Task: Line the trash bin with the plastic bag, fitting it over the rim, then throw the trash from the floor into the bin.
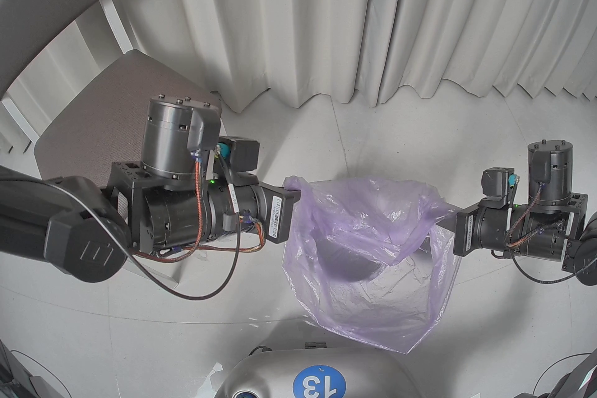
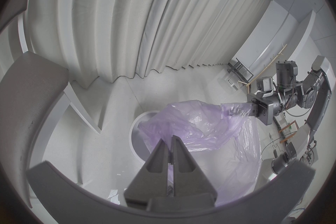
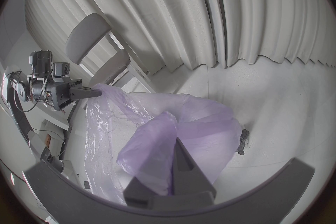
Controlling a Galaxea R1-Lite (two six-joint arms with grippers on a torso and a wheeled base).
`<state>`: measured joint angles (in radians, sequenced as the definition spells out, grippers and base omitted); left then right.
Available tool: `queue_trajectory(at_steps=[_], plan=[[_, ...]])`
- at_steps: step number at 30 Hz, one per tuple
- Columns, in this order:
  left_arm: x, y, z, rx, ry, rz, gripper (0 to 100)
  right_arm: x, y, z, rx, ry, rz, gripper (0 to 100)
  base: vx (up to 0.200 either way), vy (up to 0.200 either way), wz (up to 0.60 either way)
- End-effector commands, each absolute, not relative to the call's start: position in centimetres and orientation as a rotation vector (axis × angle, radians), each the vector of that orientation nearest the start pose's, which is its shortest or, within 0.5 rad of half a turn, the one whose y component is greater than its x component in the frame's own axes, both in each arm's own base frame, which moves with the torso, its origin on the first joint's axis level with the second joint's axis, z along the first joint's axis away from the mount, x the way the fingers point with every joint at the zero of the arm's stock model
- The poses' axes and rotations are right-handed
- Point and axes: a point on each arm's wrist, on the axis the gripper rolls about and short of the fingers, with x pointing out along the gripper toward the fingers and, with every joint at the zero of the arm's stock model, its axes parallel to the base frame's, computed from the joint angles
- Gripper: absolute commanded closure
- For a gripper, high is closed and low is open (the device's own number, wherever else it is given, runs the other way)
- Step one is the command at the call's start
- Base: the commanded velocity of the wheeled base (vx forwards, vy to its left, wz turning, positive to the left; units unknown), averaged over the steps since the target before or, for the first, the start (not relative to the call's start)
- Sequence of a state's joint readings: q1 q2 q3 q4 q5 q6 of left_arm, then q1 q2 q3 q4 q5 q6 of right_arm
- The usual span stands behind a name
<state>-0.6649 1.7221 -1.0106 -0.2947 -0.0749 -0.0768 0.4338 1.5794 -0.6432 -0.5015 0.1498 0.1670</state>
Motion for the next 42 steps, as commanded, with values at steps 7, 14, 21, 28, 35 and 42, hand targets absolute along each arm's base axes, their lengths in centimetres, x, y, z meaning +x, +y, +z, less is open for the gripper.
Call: queue_trajectory(at_steps=[7,14,21,28,35,42], plan=[[26.4,-18.4,21.1,0.015,0.362,-0.664,100,25.1,12.3,17.2,0.109,0.436,0.554,100,0.0,0.0,0.0],[26.8,-16.0,21.8,-0.004,0.343,-0.606,100,26.6,14.8,15.4,0.114,0.493,0.588,100,0.0,0.0,0.0],[27.5,-16.2,20.6,0.003,0.378,-0.596,100,27.6,15.6,13.5,0.158,0.492,0.584,100,0.0,0.0,0.0],[27.7,-17.2,21.1,0.004,0.357,-0.622,100,28.4,14.0,10.4,0.233,0.566,0.505,100,0.0,0.0,0.0],[28.0,-18.3,20.8,0.008,0.359,-0.644,100,29.5,11.8,8.1,0.25,0.579,0.425,100,0.0,0.0,0.0],[29.3,-20.1,20.1,0.002,0.368,-0.658,100,30.1,10.0,7.4,0.27,0.559,0.372,100,0.0,0.0,0.0]])
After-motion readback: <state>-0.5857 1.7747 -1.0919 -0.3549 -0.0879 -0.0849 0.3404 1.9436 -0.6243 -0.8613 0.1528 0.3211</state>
